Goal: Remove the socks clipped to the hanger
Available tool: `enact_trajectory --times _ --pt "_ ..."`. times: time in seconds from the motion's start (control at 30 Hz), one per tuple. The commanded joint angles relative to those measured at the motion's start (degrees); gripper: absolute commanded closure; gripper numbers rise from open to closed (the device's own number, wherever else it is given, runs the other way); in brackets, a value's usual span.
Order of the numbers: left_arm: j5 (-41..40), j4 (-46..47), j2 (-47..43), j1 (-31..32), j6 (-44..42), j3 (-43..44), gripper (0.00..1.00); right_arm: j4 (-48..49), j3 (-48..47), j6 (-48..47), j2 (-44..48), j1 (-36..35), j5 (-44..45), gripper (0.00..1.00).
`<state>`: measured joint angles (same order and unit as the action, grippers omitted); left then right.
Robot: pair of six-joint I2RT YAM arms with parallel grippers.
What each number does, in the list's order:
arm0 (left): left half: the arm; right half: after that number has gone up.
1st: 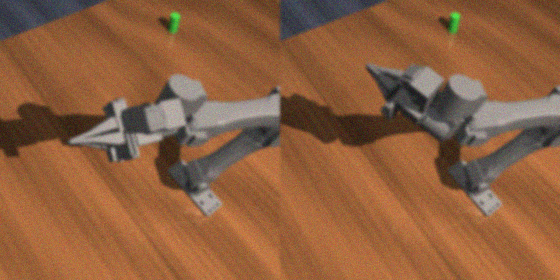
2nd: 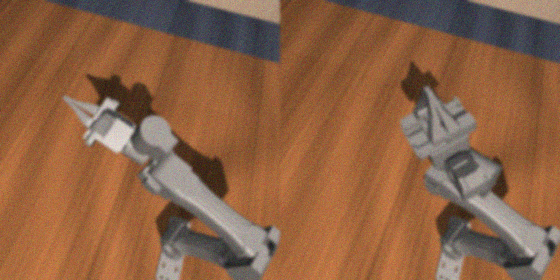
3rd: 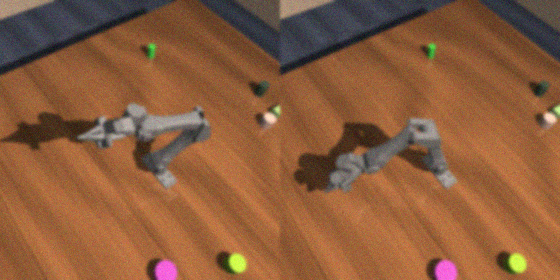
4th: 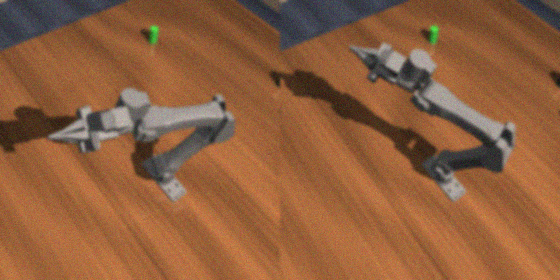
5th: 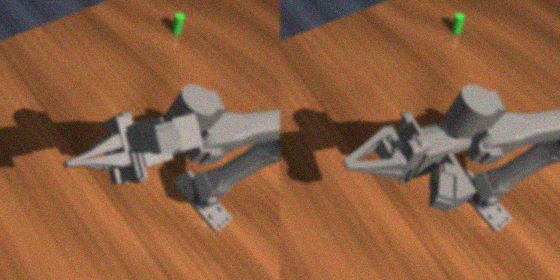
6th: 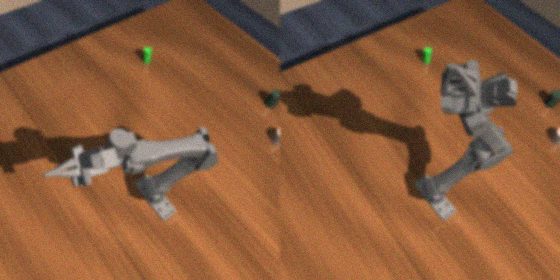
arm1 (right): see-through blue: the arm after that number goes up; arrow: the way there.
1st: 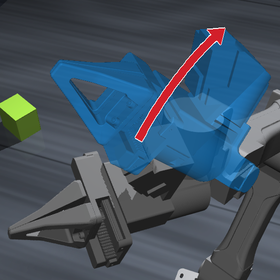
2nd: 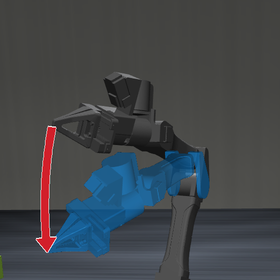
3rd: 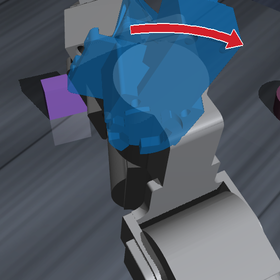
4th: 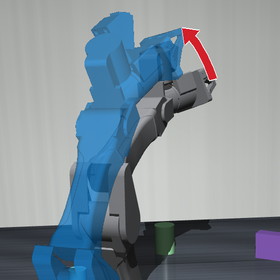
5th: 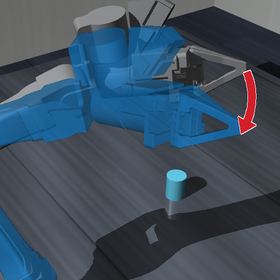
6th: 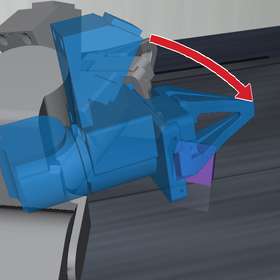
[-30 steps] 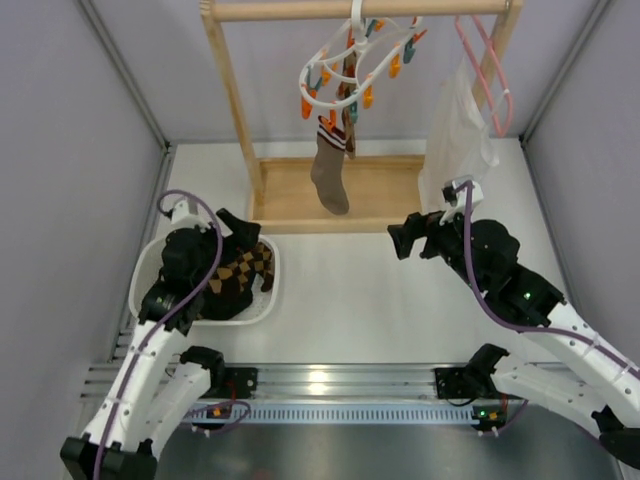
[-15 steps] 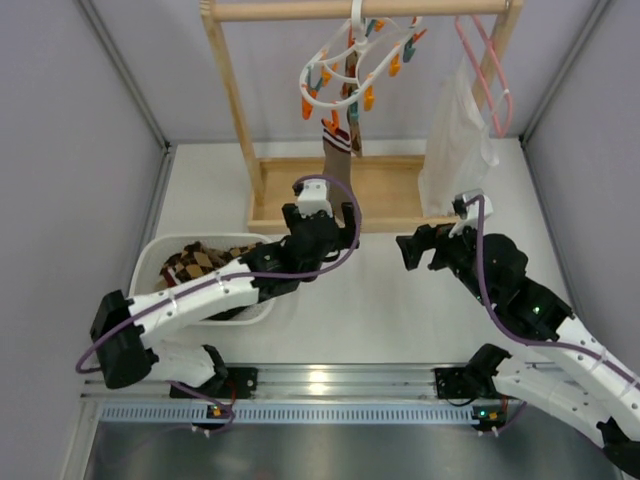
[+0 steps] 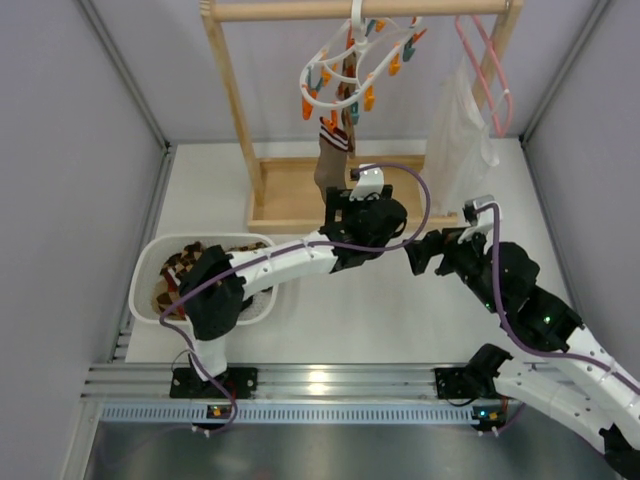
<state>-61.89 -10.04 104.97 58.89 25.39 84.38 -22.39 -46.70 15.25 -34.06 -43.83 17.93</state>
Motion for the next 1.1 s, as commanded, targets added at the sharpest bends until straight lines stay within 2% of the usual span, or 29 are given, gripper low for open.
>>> enact_trajectory --times 0.0,0.27,0.37,0.47,0.5,0.6,0.63,0.9,1.07 --pt "-7.8 2.04 2.69 -0.62 -2.1 4.12 0.03 -0.81 -0.23 -0.04 1.19 0.5 1.13 0.01" --pt "-7.98 2.13 10.51 -3.52 -2.89 9.83 0.1 -2.39 -0.94 -0.48 6.99 0.5 0.26 0.0" --pt "-6.85 2.22 12.28 -4.49 -2.54 10.19 0.21 -2.92 -1.03 -0.65 8.75 0.5 0.08 0.0" --pt "-6.58 2.22 12.37 -5.45 -1.4 8.62 0.47 -2.66 -0.94 -0.66 9.37 0.5 -0.53 0.0" --pt "-6.49 2.22 11.32 -5.54 -0.26 7.91 0.66 -2.66 -0.77 -0.57 9.28 0.5 -1.31 0.01" --pt "-4.3 2.31 8.95 -5.54 2.46 4.67 0.87 -1.6 -0.94 -0.48 8.58 0.5 -2.55 0.01" --pt "-3.77 2.4 7.37 -5.54 2.91 4.13 1.0 -0.82 -1.2 -0.31 7.62 0.42 -2.81 0.0" --pt "4.13 3.54 0.16 -5.37 5.9 -2.9 1.0 4.11 -8.92 0.57 -1.69 0.42 -7.9 0.01" --pt "6.43 3.54 -3.8 -5.19 8.89 -8.17 1.0 4.38 -21.31 0.4 -15.84 0.42 -12.74 0.01"
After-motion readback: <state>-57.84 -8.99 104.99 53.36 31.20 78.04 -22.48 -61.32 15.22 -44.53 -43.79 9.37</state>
